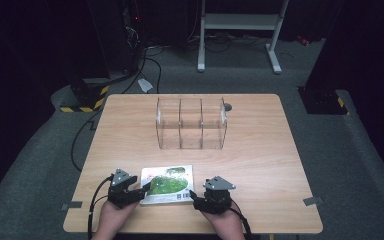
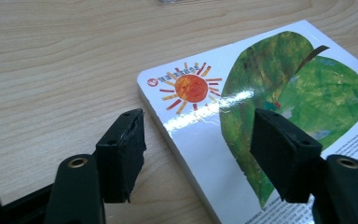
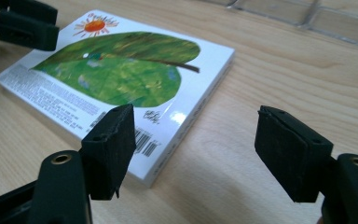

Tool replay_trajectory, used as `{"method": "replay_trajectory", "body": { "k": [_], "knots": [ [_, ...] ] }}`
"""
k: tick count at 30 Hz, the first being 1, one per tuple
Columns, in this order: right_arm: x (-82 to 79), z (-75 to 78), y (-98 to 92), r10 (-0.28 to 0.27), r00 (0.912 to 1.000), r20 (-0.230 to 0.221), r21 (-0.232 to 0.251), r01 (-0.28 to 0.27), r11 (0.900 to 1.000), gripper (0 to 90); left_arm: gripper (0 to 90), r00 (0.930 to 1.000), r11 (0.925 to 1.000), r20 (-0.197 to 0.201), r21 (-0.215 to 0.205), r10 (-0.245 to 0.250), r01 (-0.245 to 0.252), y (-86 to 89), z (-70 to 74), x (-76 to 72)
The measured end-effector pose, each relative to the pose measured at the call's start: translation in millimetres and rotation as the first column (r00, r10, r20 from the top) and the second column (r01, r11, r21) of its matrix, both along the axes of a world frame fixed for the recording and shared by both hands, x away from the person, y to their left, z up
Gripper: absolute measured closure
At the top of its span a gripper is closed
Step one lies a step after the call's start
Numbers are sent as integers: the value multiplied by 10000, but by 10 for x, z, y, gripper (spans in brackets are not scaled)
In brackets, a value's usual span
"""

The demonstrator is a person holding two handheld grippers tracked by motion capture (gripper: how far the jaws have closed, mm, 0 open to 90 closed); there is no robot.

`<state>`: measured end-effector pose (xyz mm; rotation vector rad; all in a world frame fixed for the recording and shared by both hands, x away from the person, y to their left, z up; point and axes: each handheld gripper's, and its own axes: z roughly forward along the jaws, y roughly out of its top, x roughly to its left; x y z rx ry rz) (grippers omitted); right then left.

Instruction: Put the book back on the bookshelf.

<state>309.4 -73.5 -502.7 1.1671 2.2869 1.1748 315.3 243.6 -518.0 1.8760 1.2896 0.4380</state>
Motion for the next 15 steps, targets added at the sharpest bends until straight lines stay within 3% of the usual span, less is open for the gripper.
{"method": "replay_trajectory", "body": {
  "k": [6,15],
  "knots": [
    [-39,-68,109,420,9991,-115,-347,-424,9985,266,355,9997,9998,-236,185,14,-10,-37,-44,0],
    [-40,-140,207,720,9955,-609,-619,-757,9952,237,341,9989,9999,-453,-120,106,-111,-62,-56,36]
  ]
}}
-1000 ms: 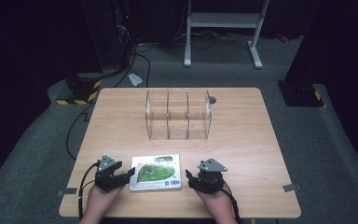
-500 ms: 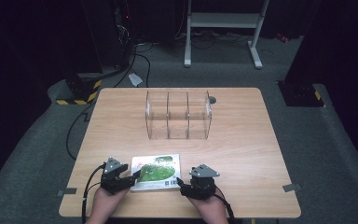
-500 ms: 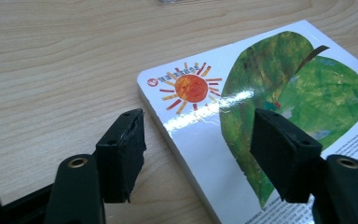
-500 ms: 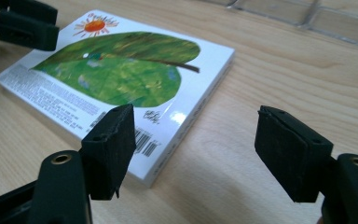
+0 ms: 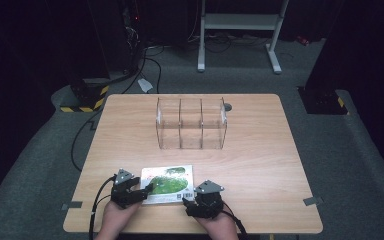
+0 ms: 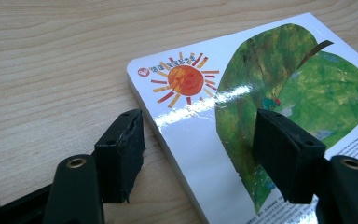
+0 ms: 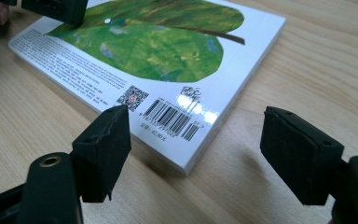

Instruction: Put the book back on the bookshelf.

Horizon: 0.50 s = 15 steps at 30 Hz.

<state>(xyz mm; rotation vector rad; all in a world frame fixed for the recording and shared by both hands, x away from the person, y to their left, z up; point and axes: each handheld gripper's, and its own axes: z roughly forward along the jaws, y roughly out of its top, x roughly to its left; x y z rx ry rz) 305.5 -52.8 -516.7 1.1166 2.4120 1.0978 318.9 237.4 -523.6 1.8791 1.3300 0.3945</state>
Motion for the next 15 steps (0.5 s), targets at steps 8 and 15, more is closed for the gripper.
{"method": "replay_trajectory", "body": {
  "k": [8,15],
  "knots": [
    [24,-54,85,238,9994,-249,-349,-247,9991,208,303,9999,9999,-64,-36,-151,151,-45,-3,17],
    [46,-54,127,413,9986,-338,-306,-423,9986,196,305,9999,10000,-52,7,-98,98,-50,9,7]
  ]
}}
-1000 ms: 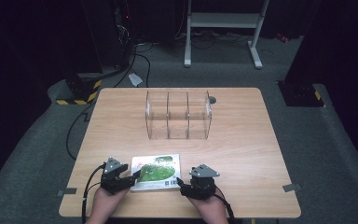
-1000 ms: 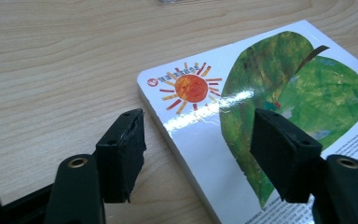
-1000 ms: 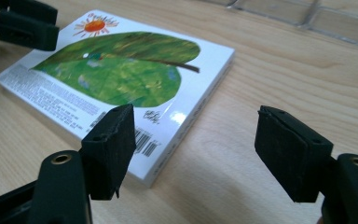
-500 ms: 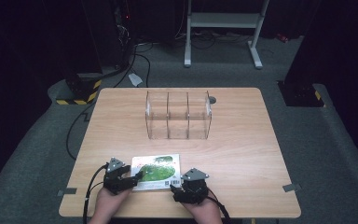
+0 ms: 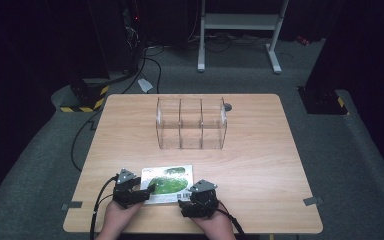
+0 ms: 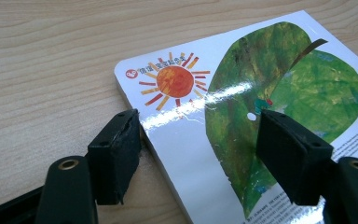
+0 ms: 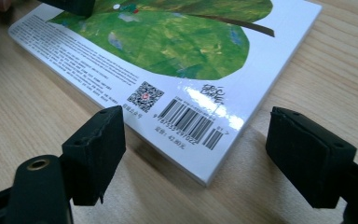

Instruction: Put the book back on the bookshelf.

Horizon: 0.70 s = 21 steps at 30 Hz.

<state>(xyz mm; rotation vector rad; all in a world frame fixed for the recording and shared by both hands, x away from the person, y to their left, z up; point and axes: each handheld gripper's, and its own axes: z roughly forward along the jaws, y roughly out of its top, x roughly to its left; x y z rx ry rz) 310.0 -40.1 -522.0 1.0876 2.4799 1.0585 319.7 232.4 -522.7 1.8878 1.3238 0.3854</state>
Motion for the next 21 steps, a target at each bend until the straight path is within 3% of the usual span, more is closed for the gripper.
{"method": "replay_trajectory", "body": {
  "k": [5,7,12,21],
  "knots": [
    [-20,-1,31,79,10000,-21,-35,-79,10000,185,333,10000,9995,24,-303,62,-62,19,26,0],
    [-15,5,32,37,9999,-157,43,-36,10000,181,350,9999,9997,117,-236,62,-59,23,38,-4],
    [-11,0,42,64,10000,14,-73,-64,10000,176,368,9995,9974,227,-686,228,-212,44,71,-28],
    [-15,-2,34,94,9999,-37,-1,-94,10000,162,417,9944,9974,1013,-675,308,-240,34,197,-82]
  ]
}}
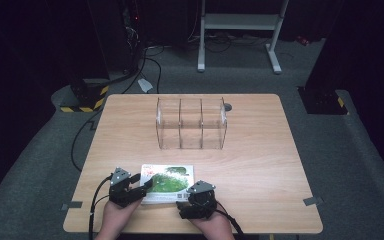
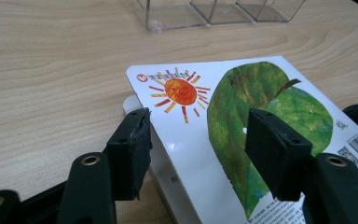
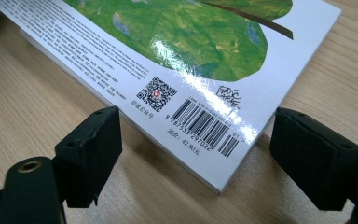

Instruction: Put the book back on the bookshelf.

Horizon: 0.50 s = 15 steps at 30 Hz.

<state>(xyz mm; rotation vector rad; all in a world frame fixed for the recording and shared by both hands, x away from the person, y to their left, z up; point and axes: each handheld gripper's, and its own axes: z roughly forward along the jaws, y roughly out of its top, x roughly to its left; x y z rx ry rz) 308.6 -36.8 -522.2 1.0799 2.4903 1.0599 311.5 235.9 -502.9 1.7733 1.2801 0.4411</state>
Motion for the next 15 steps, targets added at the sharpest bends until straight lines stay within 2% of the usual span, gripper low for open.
{"method": "replay_trajectory", "body": {
  "k": [2,5,8,10,11,14,15],
  "knots": [
    [-2,-3,2,22,10000,47,-29,-22,10000,160,442,9998,9998,194,-208,33,-28,13,34,-19],
    [-2,-5,-7,-27,9999,122,-79,27,10000,160,488,9998,9931,204,-1174,-24,47,72,56,-35],
    [7,-2,-35,-182,9998,33,37,181,9998,160,536,10000,9913,35,-1314,-30,34,84,37,-30],
    [-2,1,-32,-244,9997,-42,-9,244,9997,161,555,10000,9928,41,-1196,9,-4,82,14,-27],
    [-1,0,-34,-210,9998,41,-65,210,9998,160,557,10000,9928,10,-1197,51,-50,73,8,-24],
    [-22,2,-34,-394,9992,-73,-58,394,9992,152,558,10000,9926,53,-1210,-50,56,60,32,-14],
    [-17,1,-38,-337,9994,33,-100,337,9994,147,555,9999,9914,81,-1308,-76,86,48,52,-14]
  ]
}}
